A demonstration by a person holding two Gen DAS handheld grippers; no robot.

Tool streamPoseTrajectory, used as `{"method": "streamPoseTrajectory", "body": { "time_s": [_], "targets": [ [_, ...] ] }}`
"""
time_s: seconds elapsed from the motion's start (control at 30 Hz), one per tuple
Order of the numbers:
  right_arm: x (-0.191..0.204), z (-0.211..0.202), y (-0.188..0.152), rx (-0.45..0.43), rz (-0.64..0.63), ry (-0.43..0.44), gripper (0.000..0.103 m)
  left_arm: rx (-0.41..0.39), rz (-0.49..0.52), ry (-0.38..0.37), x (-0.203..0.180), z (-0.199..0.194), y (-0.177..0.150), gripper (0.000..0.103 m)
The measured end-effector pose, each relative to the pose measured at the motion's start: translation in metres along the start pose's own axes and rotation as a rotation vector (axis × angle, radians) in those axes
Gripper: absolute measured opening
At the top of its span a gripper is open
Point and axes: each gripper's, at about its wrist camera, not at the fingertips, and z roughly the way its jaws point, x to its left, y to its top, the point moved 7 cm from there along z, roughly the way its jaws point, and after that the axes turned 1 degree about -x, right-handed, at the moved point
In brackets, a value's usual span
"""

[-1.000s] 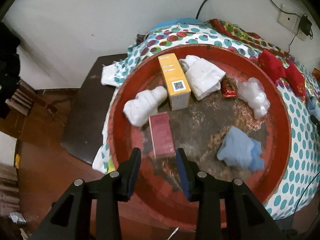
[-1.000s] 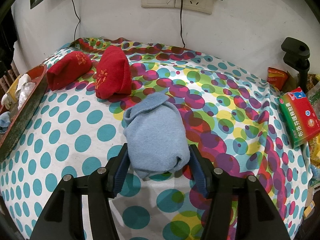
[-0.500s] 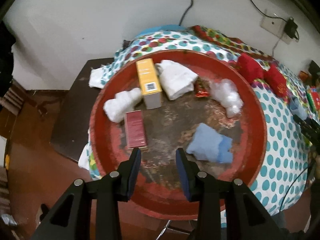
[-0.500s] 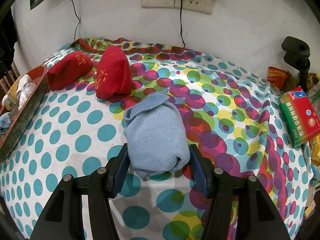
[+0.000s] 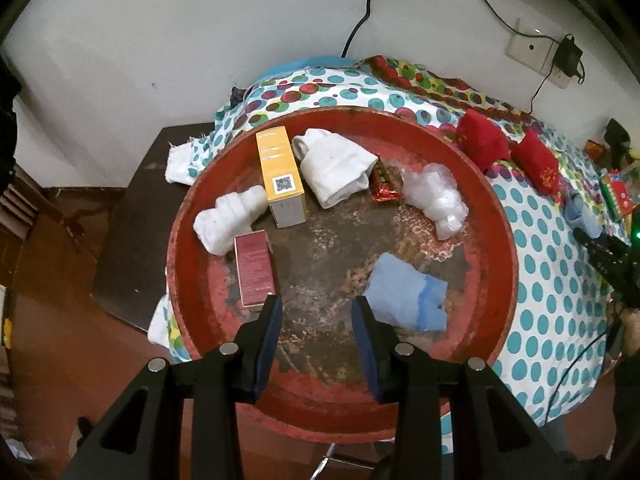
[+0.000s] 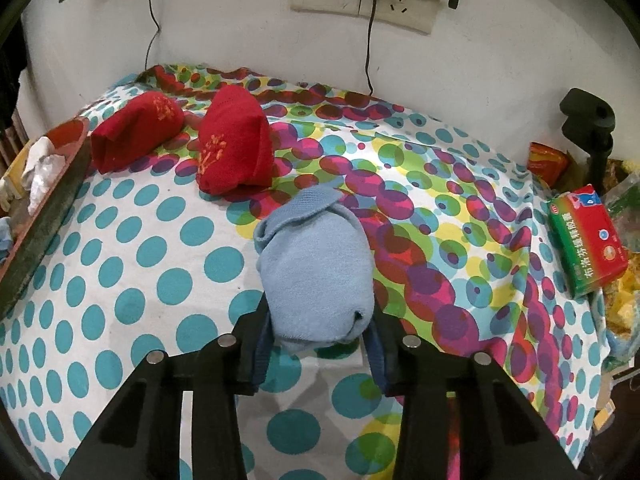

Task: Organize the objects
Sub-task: 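Carry the light-blue sock with the right tool toward the red tray, then lower the light-blue sock onto the red tray and open the right tool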

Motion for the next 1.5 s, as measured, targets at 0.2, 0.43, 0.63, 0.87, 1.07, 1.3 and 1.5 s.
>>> {"method": "streamPoseTrajectory", "body": {
  "time_s": [0.2, 0.43, 0.63, 0.87, 1.07, 1.3, 1.5],
  "targets": [
    [0.006, -0.006, 0.001, 0.001, 0.019, -0.004, 0.034, -0.016, 0.009, 0.021, 0.001, -0.007, -0.001, 0.037],
    [0.035, -0.028, 0.019, -0.046, -0.017, 0.037, 0.034, -0.024, 0.003, 0.005, 0.001, -0.012, -0.003, 0.037],
    [0.091, -0.044, 0.036, -0.073, -0.108, 0.115, 0.034, -0.061, -0.008, 0.026, 0.015, -0.025, -0.003, 0.037],
    [0.165, -0.064, 0.051, -0.102, -0.23, 0.214, 0.034, -0.061, -0.056, 0.036, 0.036, -0.028, -0.004, 0.037],
    [0.227, -0.076, 0.063, -0.114, -0.314, 0.291, 0.034, -0.074, -0.084, 0.036, 0.047, -0.035, -0.005, 0.037],
    [0.29, -0.072, 0.068, -0.102, -0.381, 0.34, 0.034, -0.084, -0.119, 0.056, 0.062, -0.042, -0.007, 0.037],
    [0.333, -0.065, 0.073, -0.091, -0.441, 0.355, 0.034, -0.091, -0.131, 0.063, 0.069, -0.045, -0.009, 0.037]
  ]
}}
